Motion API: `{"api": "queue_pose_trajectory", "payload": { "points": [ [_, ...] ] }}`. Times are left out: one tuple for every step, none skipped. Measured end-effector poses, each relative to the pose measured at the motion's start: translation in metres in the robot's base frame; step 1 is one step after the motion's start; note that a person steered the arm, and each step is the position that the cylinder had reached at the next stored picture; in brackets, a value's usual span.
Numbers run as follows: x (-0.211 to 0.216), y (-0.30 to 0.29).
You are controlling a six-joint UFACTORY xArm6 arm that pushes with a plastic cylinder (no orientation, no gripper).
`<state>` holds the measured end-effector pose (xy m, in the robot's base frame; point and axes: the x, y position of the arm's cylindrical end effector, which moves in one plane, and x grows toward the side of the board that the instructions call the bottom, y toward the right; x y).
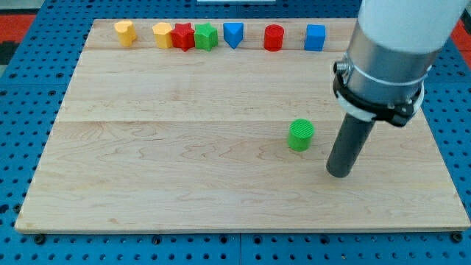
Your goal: Push the green circle closer to blue cube
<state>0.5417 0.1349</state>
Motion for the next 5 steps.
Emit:
{"api": "queue_pose_trajectory", "payload": {
  "points": [
    [-0.038,-0.025],
    [-0.065,-0.051],
    [-0.067,-0.096],
    [-0.095,-0.065],
    [-0.11,-0.027]
  ]
}}
